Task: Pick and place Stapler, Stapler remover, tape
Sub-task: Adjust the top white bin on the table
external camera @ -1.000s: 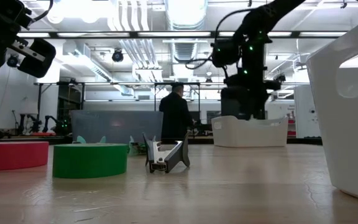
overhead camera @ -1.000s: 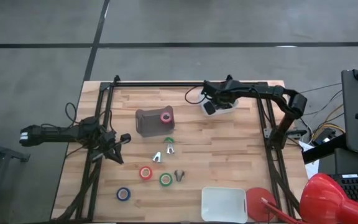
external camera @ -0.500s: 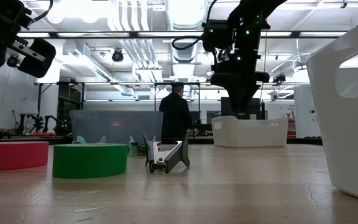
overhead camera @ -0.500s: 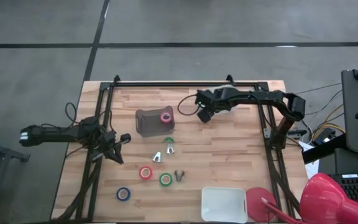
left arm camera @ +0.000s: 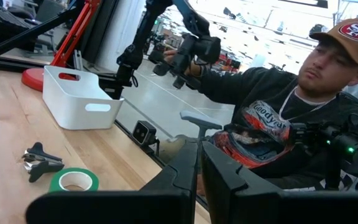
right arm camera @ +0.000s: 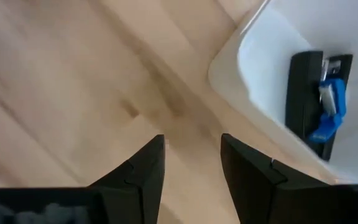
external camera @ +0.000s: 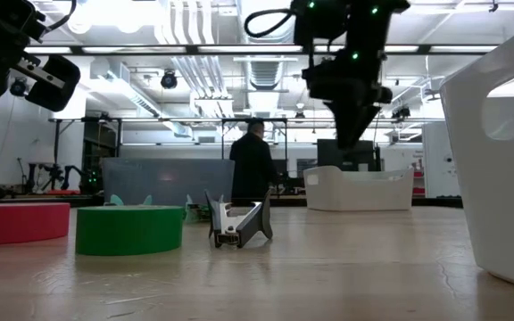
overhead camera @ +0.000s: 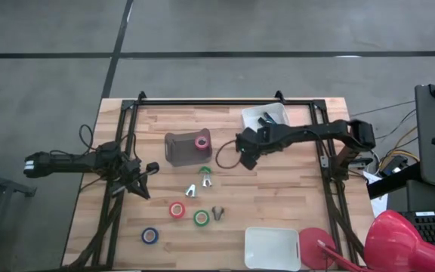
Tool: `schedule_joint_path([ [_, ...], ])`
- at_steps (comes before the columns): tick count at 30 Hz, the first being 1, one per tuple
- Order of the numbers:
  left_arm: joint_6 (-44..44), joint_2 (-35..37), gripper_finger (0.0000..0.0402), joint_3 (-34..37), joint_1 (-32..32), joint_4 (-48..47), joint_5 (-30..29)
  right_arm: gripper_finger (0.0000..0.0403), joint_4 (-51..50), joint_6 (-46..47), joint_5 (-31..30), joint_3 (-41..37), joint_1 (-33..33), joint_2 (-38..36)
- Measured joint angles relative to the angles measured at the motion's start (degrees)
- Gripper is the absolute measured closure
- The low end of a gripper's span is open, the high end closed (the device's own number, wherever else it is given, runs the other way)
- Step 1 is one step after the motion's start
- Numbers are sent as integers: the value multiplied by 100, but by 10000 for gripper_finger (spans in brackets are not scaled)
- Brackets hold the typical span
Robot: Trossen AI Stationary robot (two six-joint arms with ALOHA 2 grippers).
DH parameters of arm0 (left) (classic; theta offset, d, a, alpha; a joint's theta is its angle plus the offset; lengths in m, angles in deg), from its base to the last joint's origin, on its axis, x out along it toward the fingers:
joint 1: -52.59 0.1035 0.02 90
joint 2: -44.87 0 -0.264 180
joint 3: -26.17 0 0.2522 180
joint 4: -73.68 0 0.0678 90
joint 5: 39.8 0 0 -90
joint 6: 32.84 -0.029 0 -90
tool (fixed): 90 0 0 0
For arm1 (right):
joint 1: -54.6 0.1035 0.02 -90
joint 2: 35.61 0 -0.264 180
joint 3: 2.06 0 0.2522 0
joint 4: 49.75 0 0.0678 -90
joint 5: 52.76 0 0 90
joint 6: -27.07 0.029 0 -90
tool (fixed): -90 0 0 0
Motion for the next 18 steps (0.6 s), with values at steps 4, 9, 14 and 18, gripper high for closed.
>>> schedule_joint_path([
  [4,0,1,378,-2,0,-1,0,244,-567,374,154,0,422,-36],
  [9,0,2,378,-2,0,0,0,241,-990,996,154,0,1083,-77],
  [14,0,2,378,-1,0,0,0,248,-987,1504,86,0,1687,-124],
  [18,0,2,378,-2,0,0,0,255,-971,1747,49,0,2030,-123],
])
